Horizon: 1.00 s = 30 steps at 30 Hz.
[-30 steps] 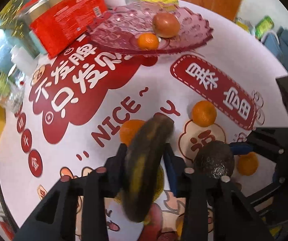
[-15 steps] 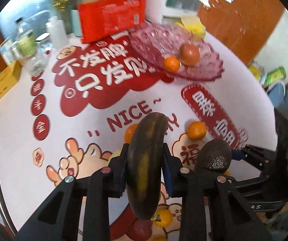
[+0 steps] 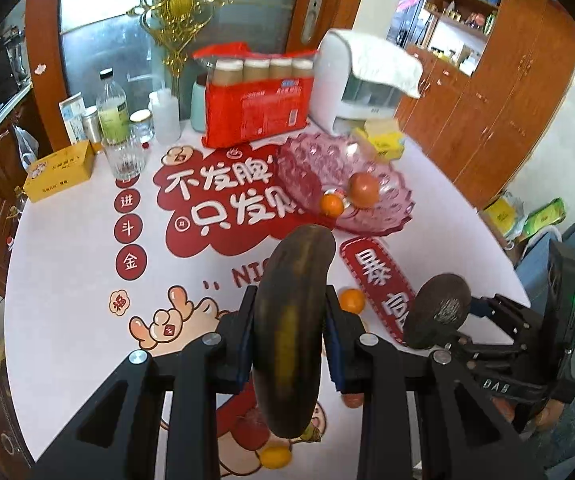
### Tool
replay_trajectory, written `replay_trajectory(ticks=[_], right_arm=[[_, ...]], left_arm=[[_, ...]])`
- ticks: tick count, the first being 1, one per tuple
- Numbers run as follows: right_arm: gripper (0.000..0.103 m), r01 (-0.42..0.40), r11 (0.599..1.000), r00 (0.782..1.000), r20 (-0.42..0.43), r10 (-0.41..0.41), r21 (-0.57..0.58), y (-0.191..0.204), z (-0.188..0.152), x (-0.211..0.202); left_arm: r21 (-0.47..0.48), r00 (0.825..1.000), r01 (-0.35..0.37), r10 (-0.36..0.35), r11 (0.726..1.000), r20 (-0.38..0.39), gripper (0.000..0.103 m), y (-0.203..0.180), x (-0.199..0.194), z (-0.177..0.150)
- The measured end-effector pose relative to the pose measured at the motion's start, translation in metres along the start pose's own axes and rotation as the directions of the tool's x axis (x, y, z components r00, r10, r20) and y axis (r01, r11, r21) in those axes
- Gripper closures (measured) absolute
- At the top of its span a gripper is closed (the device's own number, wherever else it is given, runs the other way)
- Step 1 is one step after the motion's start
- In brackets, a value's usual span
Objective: Organize fruits
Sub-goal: 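Carry banana and avocado to the pink bowl and release them inside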
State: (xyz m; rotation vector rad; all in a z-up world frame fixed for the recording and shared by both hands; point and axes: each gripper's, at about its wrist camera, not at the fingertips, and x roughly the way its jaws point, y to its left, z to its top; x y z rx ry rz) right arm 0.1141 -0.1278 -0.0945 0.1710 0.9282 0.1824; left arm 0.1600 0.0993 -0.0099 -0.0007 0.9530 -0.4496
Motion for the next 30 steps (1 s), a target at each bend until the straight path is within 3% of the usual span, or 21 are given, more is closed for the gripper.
replay_trajectory(ticks=[7,10,14,18,24,30], right_arm=[[0.035,0.152,0.984,0.986,0.083,-0.145,-0.087,-0.027,0.027,-0.047],[0.035,0.246,0.960,0.964,0.134,-0.228,-0.137,-0.045,0.047,-0.068],[0.035,0.385,0.904,0.915,0.208,-0.347,-0.184,-0.074,0.074,-0.094],[0.035,0.436,0.879,0.890,0.236,-0.390,-0.191,-0.105,0.099,-0.103],[0.035,0.433,0.869,0.895,0.231,-0.382,-0.241,-0.130,0.139,-0.086],[0.035,0.338,0.881,0.940,0.163,-0.300,-0.330,-0.146,0.173,-0.041]], left_arm=[[0.015,0.999,0.025,-0.025,1.000,0.030,0.075,-0.031,-0.014,0.008],[0.030,0.999,0.029,-0.030,0.999,0.046,0.075,-0.048,-0.014,0.017],[0.048,0.998,0.023,-0.026,0.999,0.056,0.075,-0.067,-0.009,0.029],[0.060,0.999,-0.006,0.002,0.998,0.052,0.075,-0.083,0.004,0.050],[0.063,0.995,-0.093,0.089,0.994,0.052,0.075,-0.104,0.036,0.098],[0.042,0.987,-0.158,0.157,0.987,0.040,0.075,-0.120,0.086,0.140]])
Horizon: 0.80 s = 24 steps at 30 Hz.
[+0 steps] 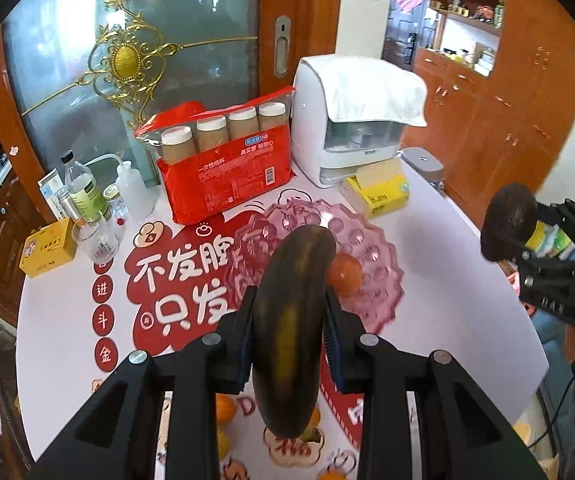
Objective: Organize fruits
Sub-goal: 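Carry banana and avocado to the pink bowl and release them inside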
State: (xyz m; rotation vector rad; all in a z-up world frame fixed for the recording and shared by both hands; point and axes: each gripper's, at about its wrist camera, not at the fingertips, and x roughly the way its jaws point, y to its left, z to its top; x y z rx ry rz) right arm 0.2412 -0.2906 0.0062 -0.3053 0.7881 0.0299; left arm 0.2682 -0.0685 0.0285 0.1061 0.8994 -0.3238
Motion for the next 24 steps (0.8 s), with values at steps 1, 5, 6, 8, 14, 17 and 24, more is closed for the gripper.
replay_trajectory(ticks=[1,5,6,8,14,17,24], right_arm=[[0.035,-0.018,1.000,1.000,-0.005,0.018,-0.011,-0.001,0.004,0.010],[0.035,-0.102,0.994,0.995,-0.026,0.101,-0.032,0.003,0.019,0.055],[0.035,-0.124,0.992,0.992,-0.032,0.123,-0.030,0.004,0.023,0.067],[0.035,-0.173,0.985,0.984,-0.046,0.172,-0.010,0.008,0.031,0.096],[0.035,-0.291,0.952,0.948,-0.101,0.300,0.100,0.031,0.038,0.186],[0.035,-0.314,0.943,0.934,-0.146,0.327,0.108,0.053,0.029,0.225],[0.035,-0.349,0.926,0.927,-0.095,0.363,0.142,0.066,0.026,0.256]], left_arm=[[-0.003,1.000,-0.010,0.010,1.000,-0.003,0.075,-0.002,0.008,0.004],[-0.038,0.997,-0.073,0.071,0.997,-0.037,0.075,-0.002,0.058,0.023],[-0.050,0.995,-0.089,0.087,0.995,-0.051,0.075,-0.001,0.071,0.027],[-0.072,0.990,-0.121,0.114,0.990,-0.083,0.075,0.004,0.099,0.032],[-0.106,0.970,-0.194,0.174,0.975,-0.172,0.075,0.017,0.187,0.036],[-0.096,0.957,-0.208,0.182,0.973,-0.227,0.075,0.018,0.224,0.026],[-0.062,0.950,-0.190,0.168,0.980,-0.262,0.073,0.011,0.261,0.006]])
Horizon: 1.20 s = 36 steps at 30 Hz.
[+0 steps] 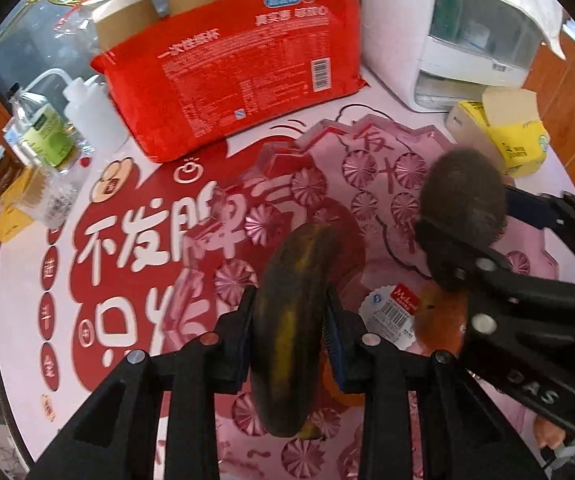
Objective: Organize fruits
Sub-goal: 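Carry banana and avocado to the pink bowl and release them inside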
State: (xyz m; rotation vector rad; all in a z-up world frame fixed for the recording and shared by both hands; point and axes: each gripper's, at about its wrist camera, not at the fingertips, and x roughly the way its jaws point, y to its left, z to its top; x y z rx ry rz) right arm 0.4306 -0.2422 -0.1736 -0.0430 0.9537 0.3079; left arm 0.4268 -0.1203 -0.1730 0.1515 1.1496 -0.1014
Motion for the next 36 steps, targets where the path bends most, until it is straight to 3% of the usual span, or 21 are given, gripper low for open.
replay_trajectory(ticks=[3,7,8,15,24,36], right_arm=[[0.035,-0.070,0.997,0.997,-0.030,0.072,0.036,-0.002,0.002,0.010],[0.035,-0.084,0.996,0.996,-0.023,0.085,0.008,0.007,0.000,0.007],[0.035,-0.083,0.997,0.996,-0.014,0.083,-0.009,0.010,0.001,0.004],[0.034,-0.100,0.995,0.995,0.032,0.099,0.014,0.009,-0.002,-0.027],[0.034,-0.097,0.990,0.995,0.030,0.094,0.099,0.002,-0.025,-0.062],[0.034,-0.066,0.992,0.991,0.120,0.053,0.105,0.031,-0.046,-0.159]], left_arm=[[0.010,1.000,-0.008,0.008,1.000,-0.007,0.065,-0.003,0.003,0.001],[0.035,0.999,-0.047,0.047,0.998,0.022,0.026,-0.006,-0.002,-0.002],[0.031,0.998,-0.045,0.044,0.998,0.034,0.024,-0.005,-0.006,-0.003],[-0.030,0.999,0.027,-0.026,0.999,0.042,0.021,0.003,-0.031,-0.011],[-0.048,0.996,0.055,-0.051,0.997,0.067,0.019,0.008,-0.083,-0.039],[-0.061,0.982,0.097,-0.085,0.993,0.168,0.016,0.035,-0.183,-0.087]])
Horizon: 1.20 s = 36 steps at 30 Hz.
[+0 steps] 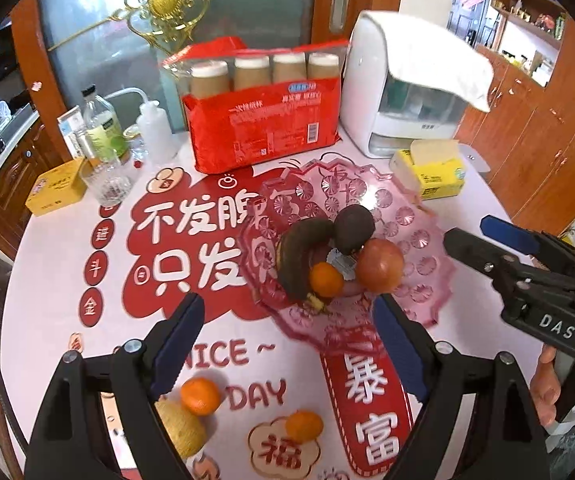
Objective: Organize fruits
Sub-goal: 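Carry banana and avocado to the pink bowl and release them inside, then move both tools back toward the pear and tangerines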
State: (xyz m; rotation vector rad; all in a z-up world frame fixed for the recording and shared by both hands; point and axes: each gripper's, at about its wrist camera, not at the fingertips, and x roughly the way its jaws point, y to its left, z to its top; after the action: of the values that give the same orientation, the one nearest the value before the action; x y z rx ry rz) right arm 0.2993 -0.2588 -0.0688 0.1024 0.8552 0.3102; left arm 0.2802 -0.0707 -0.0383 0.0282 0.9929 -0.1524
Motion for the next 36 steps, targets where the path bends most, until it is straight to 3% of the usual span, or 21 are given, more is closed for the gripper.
replay_trajectory(ticks=[12,17,21,28,36], right_arm=[[0.034,0.063,0.997,0.989,0.130,-0.067,0.036,0.062,-0.021,-0.107],[0.034,0.091,0.994,0.981,0.165,-0.099,0.053,0.090,-0.034,-0.134],[0.034,0.122,0.992,0.974,0.185,-0.128,0.046,0.118,-0.048,-0.145],[0.033,0.177,0.984,0.970,0.166,-0.178,0.023,0.160,-0.077,-0.137],[0.033,0.222,0.975,0.974,0.040,-0.223,0.027,0.184,-0.119,-0.097]], left_arm=[[0.007,0.990,0.104,-0.104,0.995,0.091,0.014,0.051,-0.114,-0.024],[0.030,0.983,0.073,-0.077,0.997,0.168,0.009,0.089,-0.155,-0.038],[0.013,0.981,0.065,-0.066,0.998,0.181,0.009,0.131,-0.171,-0.054],[-0.005,0.991,0.033,-0.032,0.999,0.127,0.009,0.191,-0.158,-0.092],[0.017,0.998,0.065,-0.064,0.998,-0.021,0.009,0.214,-0.099,-0.133]])
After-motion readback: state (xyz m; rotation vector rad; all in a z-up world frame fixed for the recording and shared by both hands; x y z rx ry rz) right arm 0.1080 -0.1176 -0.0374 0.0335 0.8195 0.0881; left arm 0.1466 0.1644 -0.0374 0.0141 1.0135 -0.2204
